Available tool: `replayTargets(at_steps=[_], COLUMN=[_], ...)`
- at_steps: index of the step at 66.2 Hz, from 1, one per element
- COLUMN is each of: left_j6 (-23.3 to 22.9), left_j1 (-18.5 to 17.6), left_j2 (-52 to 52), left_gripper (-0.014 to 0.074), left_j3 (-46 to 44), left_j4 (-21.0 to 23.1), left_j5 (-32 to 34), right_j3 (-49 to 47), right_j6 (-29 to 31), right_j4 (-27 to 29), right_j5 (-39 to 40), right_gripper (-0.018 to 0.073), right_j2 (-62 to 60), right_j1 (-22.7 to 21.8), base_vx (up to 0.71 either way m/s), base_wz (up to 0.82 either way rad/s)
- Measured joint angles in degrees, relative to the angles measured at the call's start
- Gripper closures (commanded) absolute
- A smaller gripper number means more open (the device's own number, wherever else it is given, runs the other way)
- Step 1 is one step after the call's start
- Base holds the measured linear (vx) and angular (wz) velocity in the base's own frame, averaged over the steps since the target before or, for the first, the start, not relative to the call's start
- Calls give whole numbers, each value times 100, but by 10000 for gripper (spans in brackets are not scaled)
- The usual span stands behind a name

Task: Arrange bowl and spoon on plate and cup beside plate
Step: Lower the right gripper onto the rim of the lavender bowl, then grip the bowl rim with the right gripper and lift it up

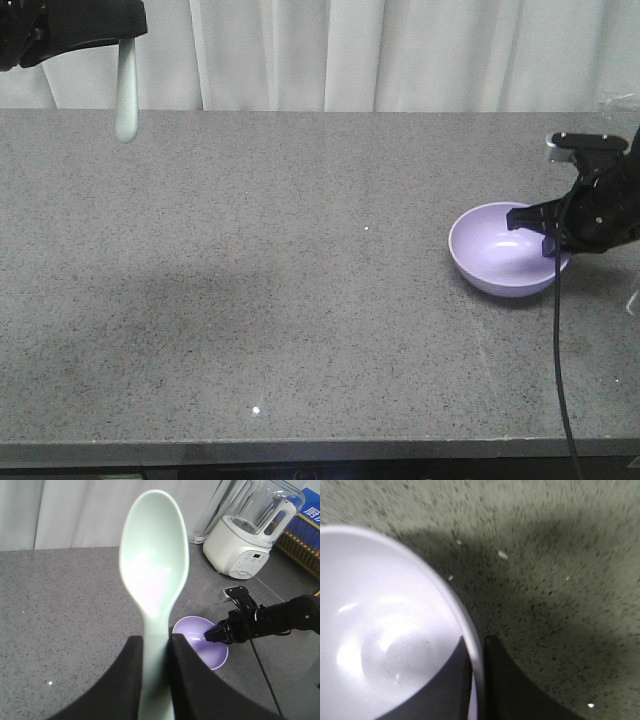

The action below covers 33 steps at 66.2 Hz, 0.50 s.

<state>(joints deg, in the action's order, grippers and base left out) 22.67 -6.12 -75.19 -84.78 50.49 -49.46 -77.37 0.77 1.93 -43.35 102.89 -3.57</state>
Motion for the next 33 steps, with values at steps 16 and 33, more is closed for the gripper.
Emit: replayTargets(at_steps=[16,33], left_j6=[0,0], left_j1=[0,0], left_j2=[0,0], left_gripper=[604,604], left_j3=[0,0], left_j4=[0,0], left_j5=[0,0], right_j3=[-724,-866], right_j6=[630,1955], right_j4=[943,3050], right_j5=[-752,-1268], right_gripper=[570,570], right_j2=[-958,-2656], right_j1=[0,0], base_vx=[0,0], base_wz=[0,0])
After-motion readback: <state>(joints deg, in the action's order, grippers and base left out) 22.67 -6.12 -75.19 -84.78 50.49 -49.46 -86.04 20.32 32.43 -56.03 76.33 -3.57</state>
